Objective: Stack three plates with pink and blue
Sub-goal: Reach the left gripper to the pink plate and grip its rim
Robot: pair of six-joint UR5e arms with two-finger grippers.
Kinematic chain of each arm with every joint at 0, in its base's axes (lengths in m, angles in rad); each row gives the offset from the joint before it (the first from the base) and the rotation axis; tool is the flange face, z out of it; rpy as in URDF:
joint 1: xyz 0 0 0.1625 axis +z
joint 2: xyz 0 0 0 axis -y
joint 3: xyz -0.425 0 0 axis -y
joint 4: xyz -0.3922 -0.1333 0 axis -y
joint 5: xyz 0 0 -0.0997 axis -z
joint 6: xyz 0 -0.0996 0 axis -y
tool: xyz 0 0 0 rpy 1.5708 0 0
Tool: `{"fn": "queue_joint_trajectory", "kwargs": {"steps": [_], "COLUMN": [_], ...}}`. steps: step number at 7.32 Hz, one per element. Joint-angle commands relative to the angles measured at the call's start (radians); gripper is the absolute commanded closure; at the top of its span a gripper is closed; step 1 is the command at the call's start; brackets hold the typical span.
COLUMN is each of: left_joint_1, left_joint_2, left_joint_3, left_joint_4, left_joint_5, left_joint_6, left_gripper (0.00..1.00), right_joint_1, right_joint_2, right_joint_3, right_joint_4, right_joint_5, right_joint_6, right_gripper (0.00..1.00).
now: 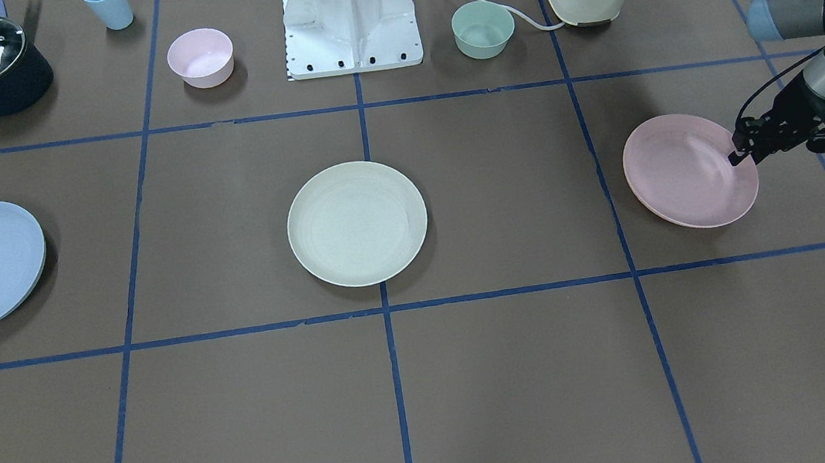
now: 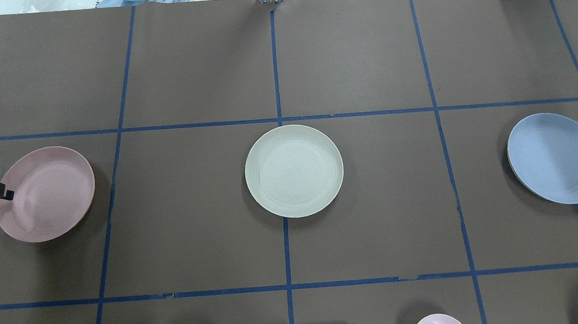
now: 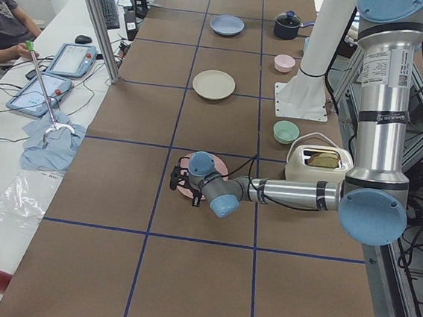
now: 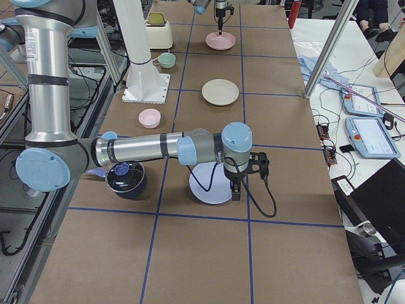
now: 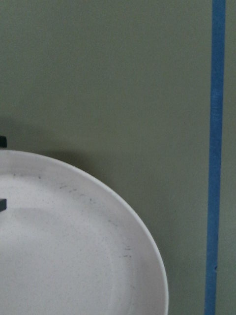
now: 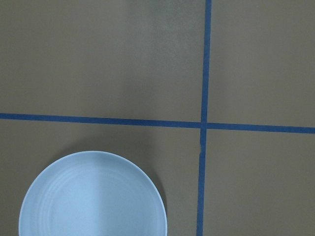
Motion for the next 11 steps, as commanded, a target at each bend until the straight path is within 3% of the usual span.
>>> {"fn": "queue_joint_trajectory", "kwargs": {"steps": [1,2,4,7,8,9,11], "left_joint_1": [0.001,0.001,-0.001,-0.03,-0.097,-0.154,-0.159], "left_joint_2": [0.002,0.003,0.014,0.052,0.049,0.032,-0.047], "left_joint_3": [0.002,0.002,-0.006,-0.123,-0.145,-0.15,-0.202], "left_joint_4": [0.001,0.001,0.001,0.007,0.015,0.029,0.113], "left_joint_5": [0.003,0.01,0.029,-0.058,-0.11,-0.182,-0.189], "left_joint_6": [0.003,0.005,0.006,0.006,0.005,-0.005,-0.11], "left_gripper": [0.71,1.0,1.0,1.0,1.0,1.0,1.0], "right_joint_1": [0.0,0.0,0.0,0.0,0.0,0.0,-0.052], "right_joint_2": [0.0,0.0,0.0,-0.003,-0.003,-0.003,-0.012], "right_joint_3": [-0.001,-0.001,-0.002,-0.002,-0.001,-0.004,-0.01], "right_joint_4": [0.0,0.0,0.0,0.0,0.003,0.017,0.076], "right_joint_5": [0.0,0.001,0.001,0.012,0.015,0.012,0.004], "right_joint_6": [0.0,0.0,0.001,0.003,0.0,-0.002,0.03], "right_gripper": [0.0,0.0,0.0,0.0,0.0,0.0,0.0]}}
